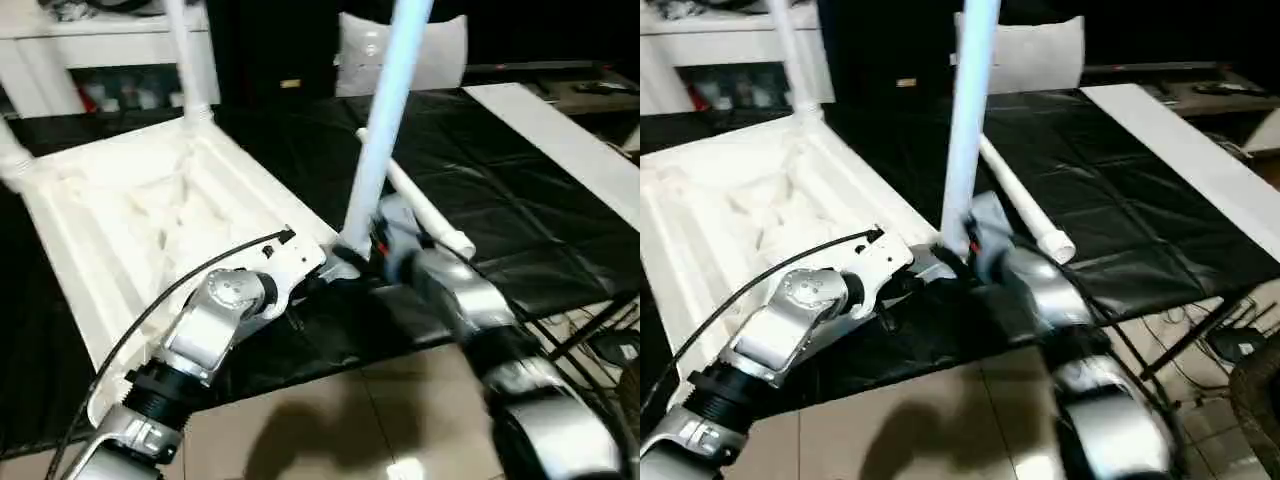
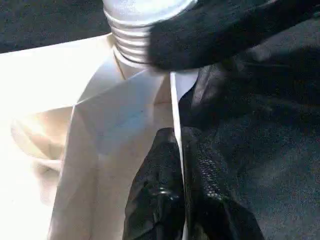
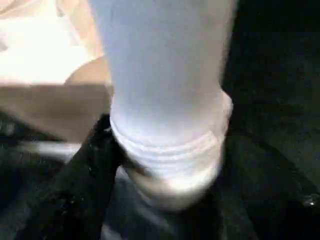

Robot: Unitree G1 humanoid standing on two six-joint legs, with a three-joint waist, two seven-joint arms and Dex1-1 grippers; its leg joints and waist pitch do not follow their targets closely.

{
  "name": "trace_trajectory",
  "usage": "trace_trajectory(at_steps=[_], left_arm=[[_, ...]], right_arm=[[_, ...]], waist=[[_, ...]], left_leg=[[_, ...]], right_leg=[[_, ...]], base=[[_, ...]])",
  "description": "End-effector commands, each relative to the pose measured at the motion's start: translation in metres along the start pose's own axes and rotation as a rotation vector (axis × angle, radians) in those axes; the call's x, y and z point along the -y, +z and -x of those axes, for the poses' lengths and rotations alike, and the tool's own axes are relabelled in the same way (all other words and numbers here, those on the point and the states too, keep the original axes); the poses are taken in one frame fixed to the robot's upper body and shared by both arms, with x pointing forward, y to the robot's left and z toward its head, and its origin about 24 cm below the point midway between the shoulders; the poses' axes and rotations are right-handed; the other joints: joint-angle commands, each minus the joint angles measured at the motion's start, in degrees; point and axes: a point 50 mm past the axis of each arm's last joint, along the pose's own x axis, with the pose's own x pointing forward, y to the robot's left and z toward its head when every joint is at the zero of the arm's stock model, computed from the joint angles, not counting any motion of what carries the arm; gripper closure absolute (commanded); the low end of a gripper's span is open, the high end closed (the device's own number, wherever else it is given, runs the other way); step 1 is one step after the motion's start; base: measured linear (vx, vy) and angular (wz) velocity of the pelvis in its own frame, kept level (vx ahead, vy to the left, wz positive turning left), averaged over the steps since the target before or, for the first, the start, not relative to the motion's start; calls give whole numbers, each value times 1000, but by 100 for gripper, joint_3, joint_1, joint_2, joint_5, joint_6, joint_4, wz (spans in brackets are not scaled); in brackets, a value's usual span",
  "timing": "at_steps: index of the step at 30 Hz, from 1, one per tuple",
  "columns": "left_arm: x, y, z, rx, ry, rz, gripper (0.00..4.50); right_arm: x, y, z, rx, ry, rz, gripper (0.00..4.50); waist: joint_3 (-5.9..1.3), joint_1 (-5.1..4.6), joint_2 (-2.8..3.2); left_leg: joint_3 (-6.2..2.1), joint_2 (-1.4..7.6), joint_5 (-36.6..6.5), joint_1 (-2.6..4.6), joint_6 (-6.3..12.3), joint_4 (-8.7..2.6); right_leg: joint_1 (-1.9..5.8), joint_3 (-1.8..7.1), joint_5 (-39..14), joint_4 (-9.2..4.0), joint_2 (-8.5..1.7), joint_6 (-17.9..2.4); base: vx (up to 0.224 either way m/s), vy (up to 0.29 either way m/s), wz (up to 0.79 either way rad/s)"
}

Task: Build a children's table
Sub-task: Rotate leg to tighten

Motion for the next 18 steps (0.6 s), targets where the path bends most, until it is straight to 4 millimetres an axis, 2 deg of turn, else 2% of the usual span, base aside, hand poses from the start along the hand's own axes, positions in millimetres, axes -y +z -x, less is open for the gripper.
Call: trace_trajectory(at_steps=[1, 2, 3, 5, 6, 7, 11, 16, 18], left_arm=[[-2, -13, 2, -44, -46, -46, 450], [-2, -13, 2, -42, -54, -50, 450], [-1, -16, 3, -36, -103, -73, 450], [-1, -16, 3, -35, -108, -77, 450], [2, -21, 5, -41, -186, -128, 450], [2, -23, 6, -46, -205, -138, 450], [7, -28, 10, -54, -330, -250, 450], [13, -27, 12, -49, -455, -290, 450], [15, -25, 13, -34, -494, -299, 450]], right_arm=[[3, 12, 13, 60, 72, 56, 45], [4, 12, 14, 61, 76, 64, 30], [7, 12, 22, 57, 103, 109, 18], [7, 13, 23, 56, 104, 113, 8], [12, 15, 34, 49, 142, 166, 4], [12, 15, 37, 48, 155, 176, 4], [14, 20, 49, 28, 236, 279, 4], [12, 19, 48, -24, 314, 353, 4], [10, 19, 46, -32, 345, 353, 4]], waist=[[-324, 34, 36], [-315, 35, 36], [-306, 33, 35], [-298, 28, 31], [-288, 40, 51], [-303, 57, 45], [-320, 126, 76], [-343, 192, 77], [-348, 206, 65]], left_leg=[[-1, 156, -572, -1, 407, -301], [-4, 155, -652, 0, 404, -309], [-9, 169, -835, 10, 317, -322], [-9, 163, -901, 3, 279, -325], [-13, 154, -985, 9, 259, -325], [-12, 163, -1011, 21, 249, -321], [-9, 180, -885, 52, 277, -315], [0, 180, -700, 52, 294, -293], [6, 174, -687, 48, 306, -289]], right_leg=[[391, 338, 106, -319, -388, -1372], [385, 337, -57, -341, -389, -1331], [372, 335, -502, -371, -401, -1242], [363, 333, -749, -395, -399, -1193], [345, 329, -971, -435, -398, -1144], [349, 342, -991, -425, -400, -1102], [330, 335, -525, -358, -372, -1254], [351, 336, -68, -290, -372, -1419], [359, 331, -64, -287, -373, -1454]], base=[[0, 0, 0], [0, 0, 0], [0, 0, 0], [0, 0, 0], [0, 0, 0], [0, 0, 0], [0, 0, 0], [0, 0, 0], [0, 0, 0]])
